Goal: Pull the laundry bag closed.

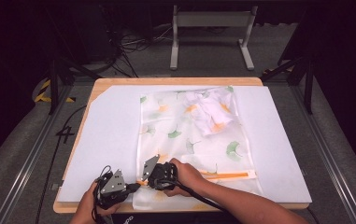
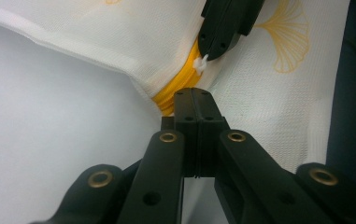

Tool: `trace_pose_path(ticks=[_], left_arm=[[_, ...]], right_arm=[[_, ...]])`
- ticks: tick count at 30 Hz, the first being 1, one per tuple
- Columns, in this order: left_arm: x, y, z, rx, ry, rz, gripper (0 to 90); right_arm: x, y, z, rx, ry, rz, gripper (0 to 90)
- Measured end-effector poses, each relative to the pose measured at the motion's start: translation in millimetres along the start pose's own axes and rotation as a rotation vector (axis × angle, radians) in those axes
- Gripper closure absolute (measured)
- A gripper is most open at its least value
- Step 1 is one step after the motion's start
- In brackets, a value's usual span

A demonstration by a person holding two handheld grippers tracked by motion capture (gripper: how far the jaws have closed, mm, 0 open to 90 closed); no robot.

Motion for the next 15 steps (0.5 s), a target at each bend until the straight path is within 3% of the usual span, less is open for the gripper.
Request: trace_pose_path(ticks=[15], left_arm=[[-0.4,0.1,1.0,-0.008,-0.006,-0.003,90.0]], right_arm=[[-19.0,-13.2,-9.4,-0.020,0.008,0.028,90.0]])
Point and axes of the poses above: each handheld gripper's, and its own axes: y roughly forward along the jaws, x roughly out of its top, z roughly to its left, the point moved 3 cm from there along y, roughly forward along the jaws, and after that the axes turned 12 degrees about y, right-handed, at the moved point
